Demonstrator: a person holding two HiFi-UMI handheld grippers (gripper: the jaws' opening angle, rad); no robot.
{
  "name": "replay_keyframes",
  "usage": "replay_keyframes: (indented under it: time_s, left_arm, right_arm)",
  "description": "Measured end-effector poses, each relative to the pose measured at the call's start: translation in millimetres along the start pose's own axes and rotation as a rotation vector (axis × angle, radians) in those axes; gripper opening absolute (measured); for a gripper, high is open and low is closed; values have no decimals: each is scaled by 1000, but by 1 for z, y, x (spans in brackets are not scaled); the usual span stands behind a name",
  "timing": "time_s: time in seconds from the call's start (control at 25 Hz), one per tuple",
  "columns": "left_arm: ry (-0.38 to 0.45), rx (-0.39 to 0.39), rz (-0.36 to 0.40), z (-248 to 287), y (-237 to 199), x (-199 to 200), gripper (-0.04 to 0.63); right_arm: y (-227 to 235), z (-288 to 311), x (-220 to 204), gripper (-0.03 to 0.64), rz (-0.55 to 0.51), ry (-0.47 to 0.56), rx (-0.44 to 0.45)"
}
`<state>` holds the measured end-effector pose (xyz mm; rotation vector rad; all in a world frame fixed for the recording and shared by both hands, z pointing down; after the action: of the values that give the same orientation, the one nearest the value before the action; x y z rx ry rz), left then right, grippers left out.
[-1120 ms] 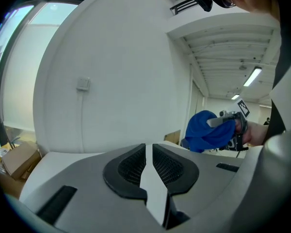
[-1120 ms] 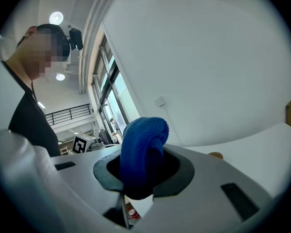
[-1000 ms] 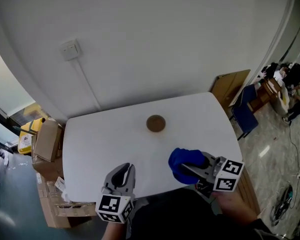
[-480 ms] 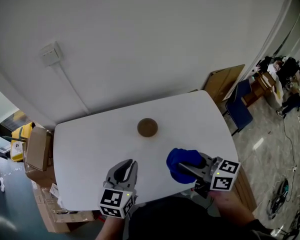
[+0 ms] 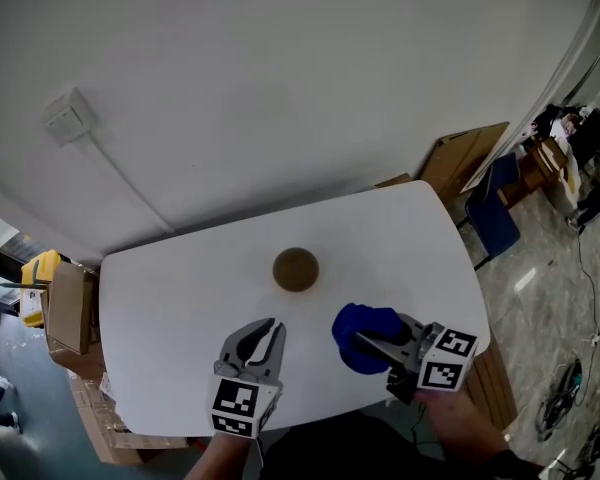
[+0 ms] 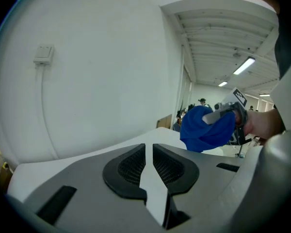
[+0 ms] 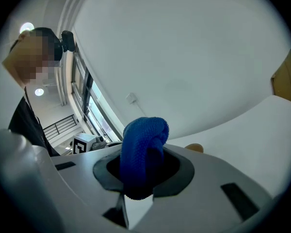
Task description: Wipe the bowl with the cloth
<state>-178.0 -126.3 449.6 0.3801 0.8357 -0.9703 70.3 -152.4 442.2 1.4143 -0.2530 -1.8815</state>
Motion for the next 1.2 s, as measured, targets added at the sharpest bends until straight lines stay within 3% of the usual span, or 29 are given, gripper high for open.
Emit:
replay_keyframes:
  time_s: [0.12, 0.36, 0.48, 0.72, 1.04, 1.2]
  left_arm:
    - [-39, -8, 21, 24, -9, -6, 58]
    - [-88, -45, -28, 71, -26, -15, 85]
    - [-127, -63, 14, 94, -29, -20, 122]
    - [-208, -52, 175, 130, -33, -30, 167]
    - [-342, -7, 535, 177, -26, -43, 170]
    - [-425, -7, 637, 196, -20, -50, 169]
  right_arm:
    - [11, 14, -5, 81, 13, -25, 12]
    - [41, 32, -16, 81, 48, -54, 25]
    - [56, 42, -20, 81, 63, -61, 24]
    - [77, 68, -24, 81, 76, -46, 42]
    - [93, 83, -41, 81, 116, -64, 66]
    - [103, 77, -49, 81, 142, -62, 47]
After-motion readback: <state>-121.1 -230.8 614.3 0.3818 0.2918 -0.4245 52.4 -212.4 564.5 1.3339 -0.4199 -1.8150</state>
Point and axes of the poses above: the fingertips, and each gripper's own axes: z forward along the fingers, y to its right, x out of its top, the point moved 9 cm from there along -z, backward along the fingers, and after that the axes turned 14 degrees about -y, right-handed, at the moved point
